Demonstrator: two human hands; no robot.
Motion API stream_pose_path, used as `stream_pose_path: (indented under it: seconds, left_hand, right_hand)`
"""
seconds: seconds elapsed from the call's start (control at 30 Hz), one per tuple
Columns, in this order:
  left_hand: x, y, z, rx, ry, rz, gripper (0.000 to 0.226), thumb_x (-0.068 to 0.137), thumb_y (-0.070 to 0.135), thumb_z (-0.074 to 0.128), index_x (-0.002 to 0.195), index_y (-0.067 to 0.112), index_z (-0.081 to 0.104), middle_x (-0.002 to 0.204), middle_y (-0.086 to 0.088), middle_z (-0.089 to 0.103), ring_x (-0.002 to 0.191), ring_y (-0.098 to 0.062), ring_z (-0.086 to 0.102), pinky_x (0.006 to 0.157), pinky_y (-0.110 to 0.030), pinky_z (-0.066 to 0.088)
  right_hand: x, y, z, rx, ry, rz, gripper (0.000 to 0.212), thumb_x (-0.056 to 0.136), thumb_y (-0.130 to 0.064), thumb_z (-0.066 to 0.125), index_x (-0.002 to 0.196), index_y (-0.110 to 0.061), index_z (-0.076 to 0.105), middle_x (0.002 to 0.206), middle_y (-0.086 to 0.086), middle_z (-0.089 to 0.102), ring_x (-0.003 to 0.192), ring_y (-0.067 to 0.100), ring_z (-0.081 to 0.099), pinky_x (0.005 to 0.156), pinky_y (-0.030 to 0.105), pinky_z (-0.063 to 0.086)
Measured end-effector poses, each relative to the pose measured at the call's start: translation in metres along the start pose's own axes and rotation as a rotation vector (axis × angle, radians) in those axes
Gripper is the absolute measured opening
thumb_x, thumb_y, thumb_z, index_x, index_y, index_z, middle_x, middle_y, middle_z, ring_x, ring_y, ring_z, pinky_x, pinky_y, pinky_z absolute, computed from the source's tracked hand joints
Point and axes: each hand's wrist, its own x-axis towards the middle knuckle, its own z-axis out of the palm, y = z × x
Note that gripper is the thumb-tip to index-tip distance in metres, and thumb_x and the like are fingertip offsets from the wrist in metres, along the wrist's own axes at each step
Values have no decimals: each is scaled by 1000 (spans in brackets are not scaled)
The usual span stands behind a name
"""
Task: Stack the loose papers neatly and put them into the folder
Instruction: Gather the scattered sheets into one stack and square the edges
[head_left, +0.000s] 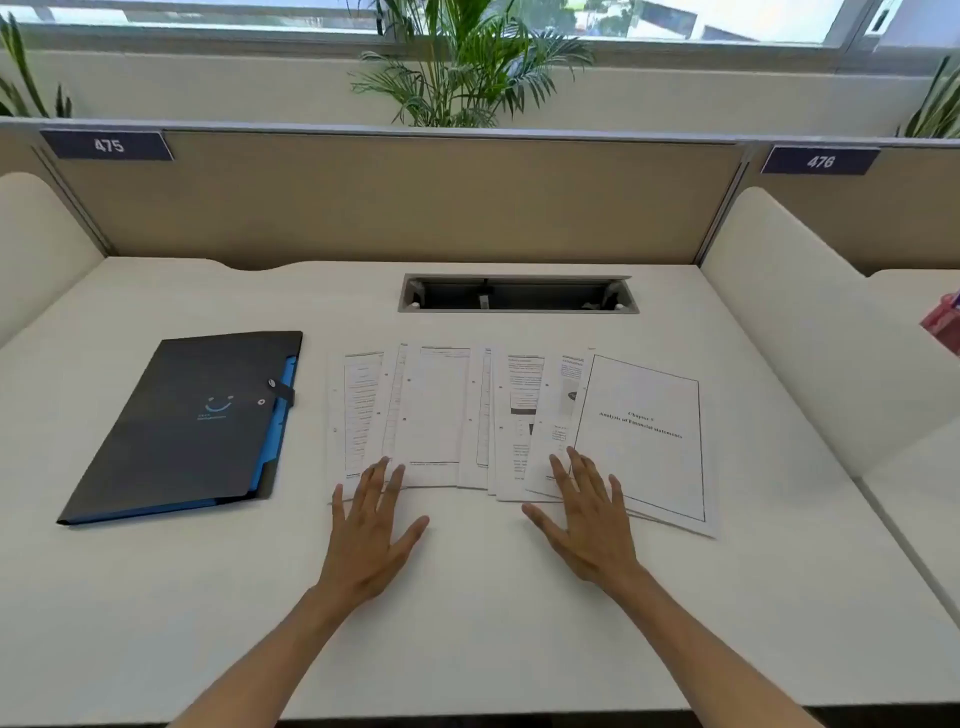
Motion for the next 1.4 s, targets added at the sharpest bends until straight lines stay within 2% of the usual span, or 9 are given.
stream_pose_path:
  seconds: [0.23,0.4,0.63,0.8,0.93,1.0,1.1,1.2,1.4]
  left_hand:
    - [-16,2,9,21,-5,-29,87,82,76,0,154,28,9,163,7,-2,149,-8,-7,119,-44,-12]
    - [-18,3,10,55,-1,-20,85,83,73,-2,154,28,11,164,6,0,150,-9,-5,120,-43,-11]
    - [-10,6,9,68,46,41,74,91,65,11,150,23,29,161,1,20,149,-14,13,120,-46,-1]
    - [7,20,6,37,86,70,68,93,61,19,145,20,38,157,-1,32,147,-16,23,120,-47,7]
    - [25,35,5,33,110,97,62,93,56,31,142,19,42,152,-2,38,144,-18,29,120,-46,9]
    - [34,43,6,17,118,110,59,92,53,37,139,19,45,148,-1,44,140,-18,35,120,-46,14]
    - [46,57,7,-33,121,146,57,91,50,39,135,16,51,141,-3,52,134,-21,44,118,-43,22]
    - [57,72,8,-69,114,168,59,90,50,39,135,13,53,138,-6,56,131,-24,48,115,-38,22]
    - [81,101,11,-79,35,203,70,88,58,27,141,17,46,147,-3,48,140,-20,37,120,-39,13]
  right_hand:
    - [-8,3,13,-4,-5,4,93,79,-82,6,155,-29,14,165,-3,7,152,15,4,123,44,4]
    - [-9,4,17,12,15,6,87,83,-78,14,155,-28,17,164,-2,11,152,15,6,123,44,6]
    - [-7,6,16,62,35,6,85,84,-78,13,155,-29,17,164,-3,16,151,13,10,123,42,7]
    - [1,14,4,101,123,27,78,89,-72,23,151,-25,28,158,-2,32,147,16,27,121,41,16]
    - [12,31,-5,144,208,102,71,90,-64,39,144,-19,42,149,4,47,135,22,45,114,41,32]
    - [17,41,-9,165,230,145,64,91,-56,47,141,-17,47,145,6,51,133,23,48,111,41,35]
    - [20,54,-12,174,232,205,58,91,-46,57,139,-14,50,145,9,51,135,25,46,112,42,33]
    - [22,67,-16,140,257,273,58,90,-45,60,137,-12,51,148,11,46,136,28,44,112,44,31]
    - [29,99,-30,123,264,557,75,87,-48,61,146,-7,37,155,22,29,144,34,27,115,52,25]
